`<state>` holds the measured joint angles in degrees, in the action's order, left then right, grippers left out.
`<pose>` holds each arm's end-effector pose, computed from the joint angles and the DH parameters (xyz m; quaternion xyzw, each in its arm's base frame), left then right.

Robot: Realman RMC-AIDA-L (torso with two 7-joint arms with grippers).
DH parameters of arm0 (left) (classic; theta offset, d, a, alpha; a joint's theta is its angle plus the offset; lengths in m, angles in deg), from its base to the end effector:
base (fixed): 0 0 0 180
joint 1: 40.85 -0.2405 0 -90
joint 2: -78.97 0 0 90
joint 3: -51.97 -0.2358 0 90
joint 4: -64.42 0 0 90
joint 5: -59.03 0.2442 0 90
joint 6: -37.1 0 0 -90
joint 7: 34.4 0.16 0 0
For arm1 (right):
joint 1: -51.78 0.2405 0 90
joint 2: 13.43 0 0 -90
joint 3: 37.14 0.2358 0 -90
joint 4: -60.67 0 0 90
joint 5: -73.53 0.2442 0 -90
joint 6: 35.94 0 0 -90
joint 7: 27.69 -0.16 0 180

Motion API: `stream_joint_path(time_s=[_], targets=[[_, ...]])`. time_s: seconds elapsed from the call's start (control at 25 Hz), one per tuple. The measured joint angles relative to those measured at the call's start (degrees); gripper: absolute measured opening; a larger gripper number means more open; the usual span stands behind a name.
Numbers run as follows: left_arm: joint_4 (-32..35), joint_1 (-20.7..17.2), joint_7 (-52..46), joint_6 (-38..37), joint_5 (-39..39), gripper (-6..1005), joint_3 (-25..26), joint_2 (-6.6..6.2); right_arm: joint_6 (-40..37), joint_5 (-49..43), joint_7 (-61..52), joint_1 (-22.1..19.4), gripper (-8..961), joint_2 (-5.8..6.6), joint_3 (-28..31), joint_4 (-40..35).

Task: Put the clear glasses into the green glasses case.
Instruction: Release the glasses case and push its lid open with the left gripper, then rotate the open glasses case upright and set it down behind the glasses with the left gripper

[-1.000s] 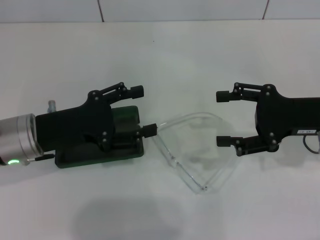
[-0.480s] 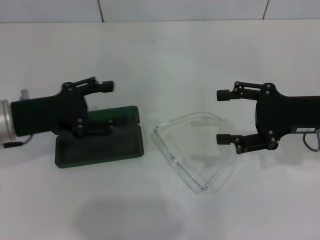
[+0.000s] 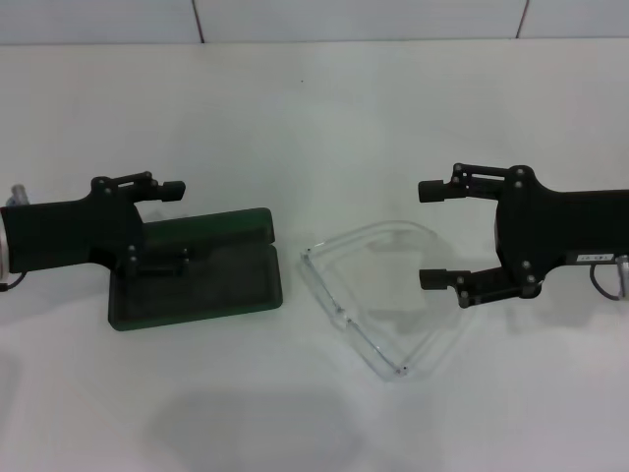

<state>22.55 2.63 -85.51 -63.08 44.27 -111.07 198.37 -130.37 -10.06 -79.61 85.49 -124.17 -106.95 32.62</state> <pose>-0.3094 0.3339 0.0317 -0.9609 -0.1136 -0.1624 0.1934 0.2096 0.3464 -0.0114 -0.9488 -0.0571 0.3034 0.0666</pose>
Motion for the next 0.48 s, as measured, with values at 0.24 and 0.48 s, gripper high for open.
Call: stream_joint_path(time_s=[0.24,0.48], targets=[[0.0,0.3,0.0,3.1,2.3,791,0.0,-0.09,-0.1,0.0,0.0,0.0,857,-0.16,0.0,0.0],[0.2,0.3,0.1,6.1,1.9,468,0.0,-0.04,-0.2,-0.5,0.2,0.0,857,-0.65,0.0,-0.1]])
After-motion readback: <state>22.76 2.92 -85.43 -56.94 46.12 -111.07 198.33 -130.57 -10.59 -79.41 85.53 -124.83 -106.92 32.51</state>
